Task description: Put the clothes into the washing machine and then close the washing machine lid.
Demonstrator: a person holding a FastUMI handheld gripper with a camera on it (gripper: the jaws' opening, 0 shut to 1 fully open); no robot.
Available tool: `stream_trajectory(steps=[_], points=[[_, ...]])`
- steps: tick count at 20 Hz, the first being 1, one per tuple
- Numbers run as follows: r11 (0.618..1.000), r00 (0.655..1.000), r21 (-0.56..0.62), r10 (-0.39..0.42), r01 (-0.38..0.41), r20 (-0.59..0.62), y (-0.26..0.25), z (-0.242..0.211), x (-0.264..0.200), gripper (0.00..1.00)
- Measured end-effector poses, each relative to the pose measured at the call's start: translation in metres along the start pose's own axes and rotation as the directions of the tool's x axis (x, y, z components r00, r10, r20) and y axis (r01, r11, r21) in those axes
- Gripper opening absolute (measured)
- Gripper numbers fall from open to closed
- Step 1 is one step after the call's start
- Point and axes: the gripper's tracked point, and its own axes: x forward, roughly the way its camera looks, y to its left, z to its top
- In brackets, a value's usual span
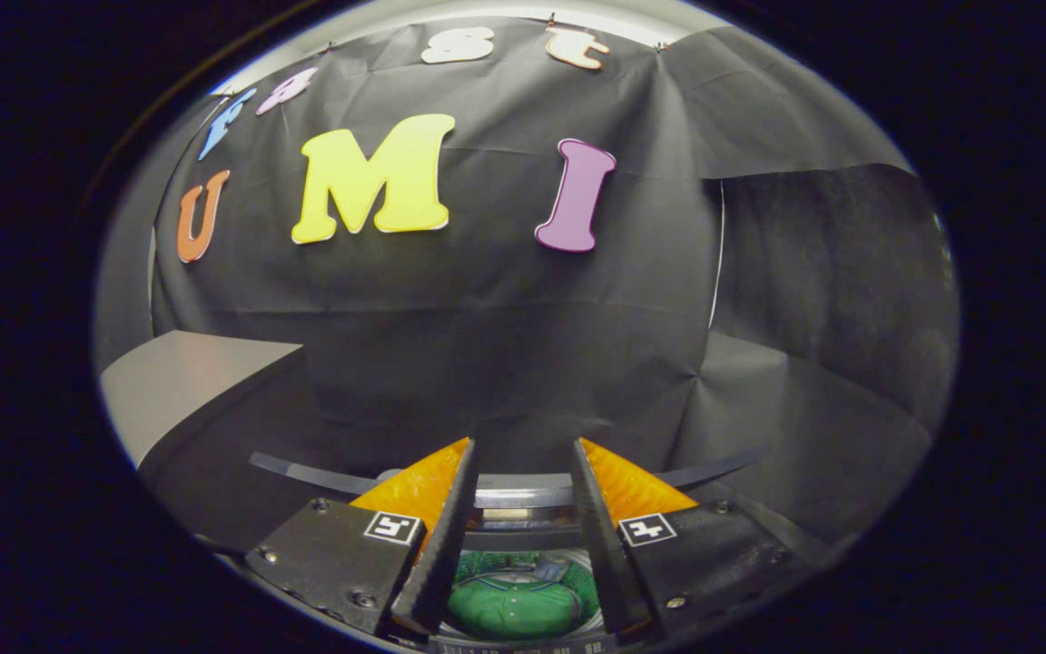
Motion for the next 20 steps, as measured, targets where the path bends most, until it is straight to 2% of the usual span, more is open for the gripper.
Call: stream_trajectory(steps=[4, 7, 11, 20], points=[[1.0, 0.999, -0.013, 0.017, -0.017, -0.029, 0.001, -0.002, -0.001, 0.66], [0.999, 0.994, -0.026, 0.025, -0.028, -0.105, 0.001, -0.008, -0.005, 0.66], [1.0, 0.989, -0.006, 0.007, -0.008, -0.15, 0.001, -0.007, -0.005, 0.66], [1.0, 0.988, 0.011, 0.027, -0.026, -0.153, 0.004, -0.012, -0.016, 0.67]])
